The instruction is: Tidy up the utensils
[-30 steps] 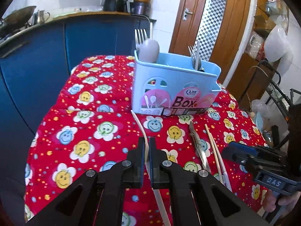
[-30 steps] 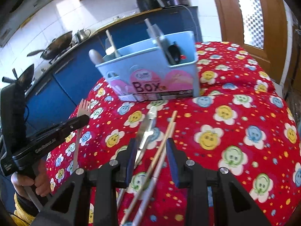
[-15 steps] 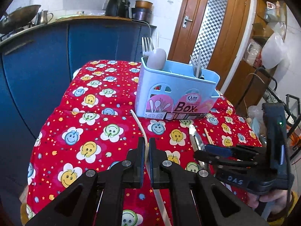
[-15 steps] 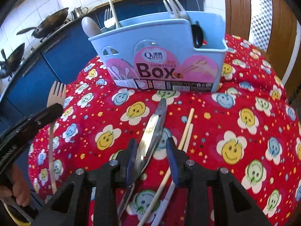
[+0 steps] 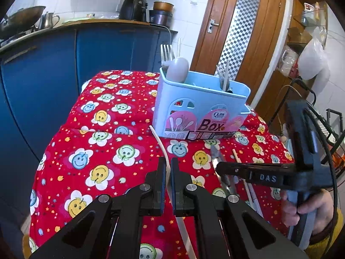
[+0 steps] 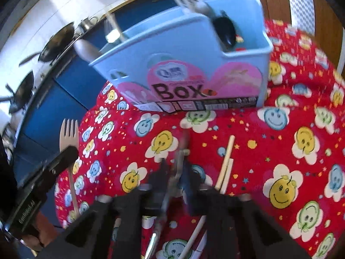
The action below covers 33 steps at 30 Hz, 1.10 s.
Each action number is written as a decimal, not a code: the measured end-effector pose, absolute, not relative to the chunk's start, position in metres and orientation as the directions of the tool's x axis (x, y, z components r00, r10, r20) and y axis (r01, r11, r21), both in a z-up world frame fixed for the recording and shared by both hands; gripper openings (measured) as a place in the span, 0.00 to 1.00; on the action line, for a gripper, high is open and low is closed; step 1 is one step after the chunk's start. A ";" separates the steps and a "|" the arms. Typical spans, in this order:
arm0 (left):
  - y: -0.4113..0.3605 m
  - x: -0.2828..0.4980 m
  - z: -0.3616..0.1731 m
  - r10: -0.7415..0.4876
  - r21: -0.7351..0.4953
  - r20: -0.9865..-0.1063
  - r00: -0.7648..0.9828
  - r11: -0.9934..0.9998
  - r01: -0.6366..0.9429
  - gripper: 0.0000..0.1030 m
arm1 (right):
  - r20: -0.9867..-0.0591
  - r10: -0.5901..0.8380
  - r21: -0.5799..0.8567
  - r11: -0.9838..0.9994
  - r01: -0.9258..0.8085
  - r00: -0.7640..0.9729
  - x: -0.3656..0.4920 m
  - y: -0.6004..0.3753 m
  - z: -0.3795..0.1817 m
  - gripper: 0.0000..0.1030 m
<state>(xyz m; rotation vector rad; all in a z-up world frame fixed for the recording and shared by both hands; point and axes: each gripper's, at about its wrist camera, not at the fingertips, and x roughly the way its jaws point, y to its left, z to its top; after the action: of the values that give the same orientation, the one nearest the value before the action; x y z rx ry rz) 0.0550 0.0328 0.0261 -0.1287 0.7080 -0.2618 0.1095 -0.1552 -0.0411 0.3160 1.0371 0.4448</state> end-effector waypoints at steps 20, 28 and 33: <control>0.013 0.068 0.083 -0.271 -0.173 -0.467 0.842 0.962 0.213 0.04 | -0.392 0.505 0.469 0.829 -0.305 0.769 0.051 -0.196 0.050 0.04; -0.006 0.092 0.123 -0.255 -0.134 -0.361 0.897 0.966 0.220 0.04 | -0.302 0.410 0.370 0.882 -0.290 0.861 0.055 -0.207 0.090 0.04; -0.017 0.112 0.145 -0.236 -0.102 -0.300 0.924 0.971 0.214 0.04 | -0.254 0.384 0.314 0.901 -0.300 0.888 0.059 -0.212 0.117 0.04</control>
<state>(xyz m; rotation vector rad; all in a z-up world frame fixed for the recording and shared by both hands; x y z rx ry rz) 0.1123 -0.0171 0.1450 -0.0681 0.3163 -0.2310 0.0590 -0.2118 0.1169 0.2719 0.3174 0.3597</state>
